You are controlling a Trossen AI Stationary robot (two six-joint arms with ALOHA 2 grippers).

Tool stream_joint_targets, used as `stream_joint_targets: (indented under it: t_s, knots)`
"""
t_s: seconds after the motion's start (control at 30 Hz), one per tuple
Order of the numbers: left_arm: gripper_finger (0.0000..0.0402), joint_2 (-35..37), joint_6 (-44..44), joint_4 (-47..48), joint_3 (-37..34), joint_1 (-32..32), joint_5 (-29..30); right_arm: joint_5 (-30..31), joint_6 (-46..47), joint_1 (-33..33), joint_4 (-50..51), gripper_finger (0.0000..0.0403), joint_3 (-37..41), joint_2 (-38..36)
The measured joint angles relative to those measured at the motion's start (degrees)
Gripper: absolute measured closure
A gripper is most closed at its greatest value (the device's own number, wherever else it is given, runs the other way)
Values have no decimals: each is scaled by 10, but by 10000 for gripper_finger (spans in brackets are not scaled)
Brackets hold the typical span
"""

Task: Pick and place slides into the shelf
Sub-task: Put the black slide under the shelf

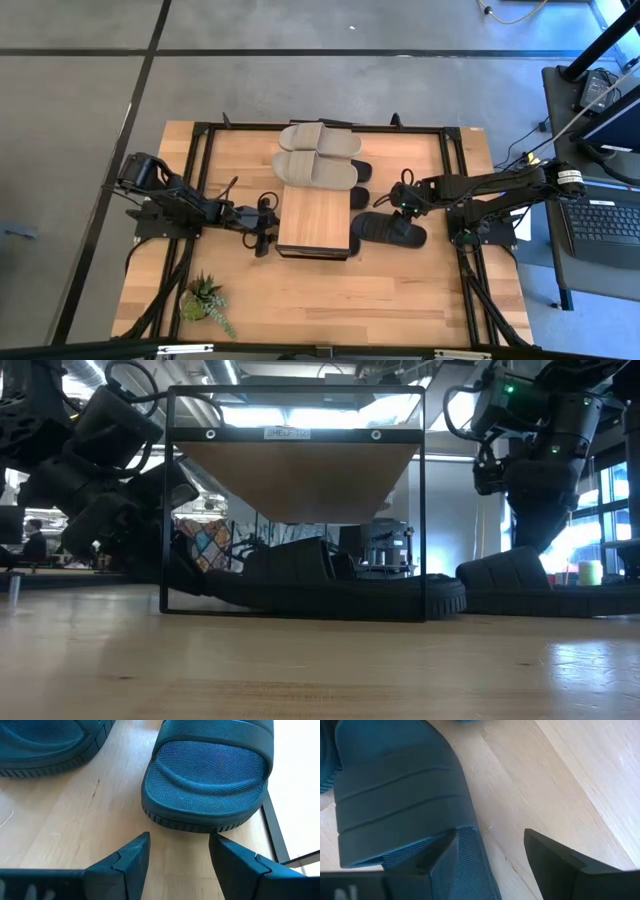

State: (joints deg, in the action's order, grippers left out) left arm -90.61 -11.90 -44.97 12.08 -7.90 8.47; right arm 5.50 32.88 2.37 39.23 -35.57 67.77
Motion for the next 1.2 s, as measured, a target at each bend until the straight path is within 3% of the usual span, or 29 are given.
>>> stream_joint_targets:
  t_s: [0.47,1.2]
  knots:
    - [207,0,0,-2,0,0,12,1,5,0,5,178,0,0]
    - [207,1,5,-1,0,0,20,56,21,0,5,178,0,0]
